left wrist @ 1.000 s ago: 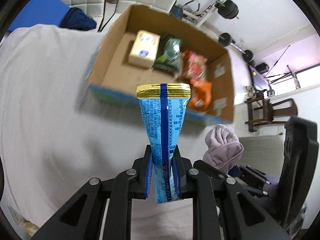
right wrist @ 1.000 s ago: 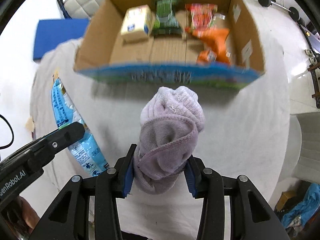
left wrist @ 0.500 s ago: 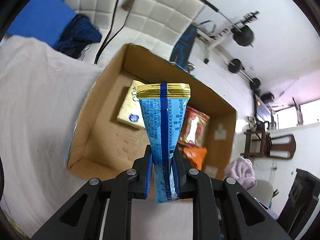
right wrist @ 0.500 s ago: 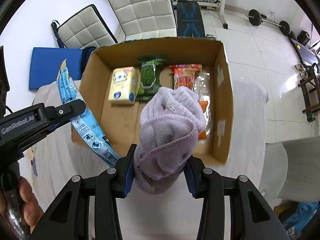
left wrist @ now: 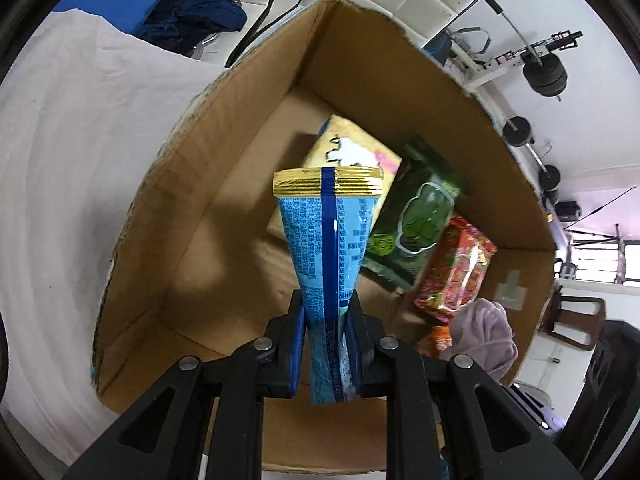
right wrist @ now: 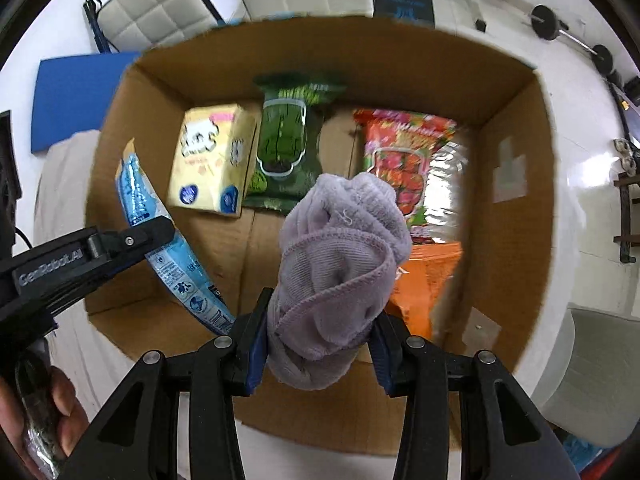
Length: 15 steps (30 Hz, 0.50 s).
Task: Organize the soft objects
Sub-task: 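Carry the blue stick and lavender sock into the box and release both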
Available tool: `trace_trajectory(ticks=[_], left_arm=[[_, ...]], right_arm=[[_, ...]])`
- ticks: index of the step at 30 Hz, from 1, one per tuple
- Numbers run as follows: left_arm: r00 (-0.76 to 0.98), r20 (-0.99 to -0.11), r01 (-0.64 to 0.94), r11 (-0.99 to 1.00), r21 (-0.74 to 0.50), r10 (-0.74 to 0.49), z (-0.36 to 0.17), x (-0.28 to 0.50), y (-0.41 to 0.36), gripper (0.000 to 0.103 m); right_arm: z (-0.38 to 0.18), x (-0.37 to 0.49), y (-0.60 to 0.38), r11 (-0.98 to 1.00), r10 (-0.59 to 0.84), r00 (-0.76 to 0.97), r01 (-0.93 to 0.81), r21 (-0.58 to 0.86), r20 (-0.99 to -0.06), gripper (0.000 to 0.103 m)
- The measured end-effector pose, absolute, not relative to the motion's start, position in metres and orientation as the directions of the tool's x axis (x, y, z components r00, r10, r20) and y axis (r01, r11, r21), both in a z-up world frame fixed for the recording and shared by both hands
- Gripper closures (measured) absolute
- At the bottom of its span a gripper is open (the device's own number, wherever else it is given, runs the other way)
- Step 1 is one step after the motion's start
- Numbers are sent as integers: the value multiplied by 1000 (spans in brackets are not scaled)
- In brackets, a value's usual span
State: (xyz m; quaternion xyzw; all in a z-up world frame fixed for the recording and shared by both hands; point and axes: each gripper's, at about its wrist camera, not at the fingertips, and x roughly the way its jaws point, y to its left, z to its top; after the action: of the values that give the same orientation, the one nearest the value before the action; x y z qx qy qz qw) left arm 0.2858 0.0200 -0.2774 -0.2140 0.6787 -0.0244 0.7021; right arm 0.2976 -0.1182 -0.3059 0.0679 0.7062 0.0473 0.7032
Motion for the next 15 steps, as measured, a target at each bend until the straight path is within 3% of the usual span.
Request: trace_trajectory(ticks=[8, 12, 15], left_arm=[[25, -964, -244, 933, -263, -265, -290, 282, 20, 79], [33, -966, -229, 939, -256, -256, -284, 281, 22, 74], [52, -970, -209, 947, -244, -238, -275, 280, 21, 71]], right_arm=[[-337, 300, -106, 986, 161, -114, -14, 164, -980, 50], [-339, 298, -107, 987, 160, -108, -11, 162, -981, 34], [-335, 297, -109, 989, 145, -88, -3, 146, -985, 33]])
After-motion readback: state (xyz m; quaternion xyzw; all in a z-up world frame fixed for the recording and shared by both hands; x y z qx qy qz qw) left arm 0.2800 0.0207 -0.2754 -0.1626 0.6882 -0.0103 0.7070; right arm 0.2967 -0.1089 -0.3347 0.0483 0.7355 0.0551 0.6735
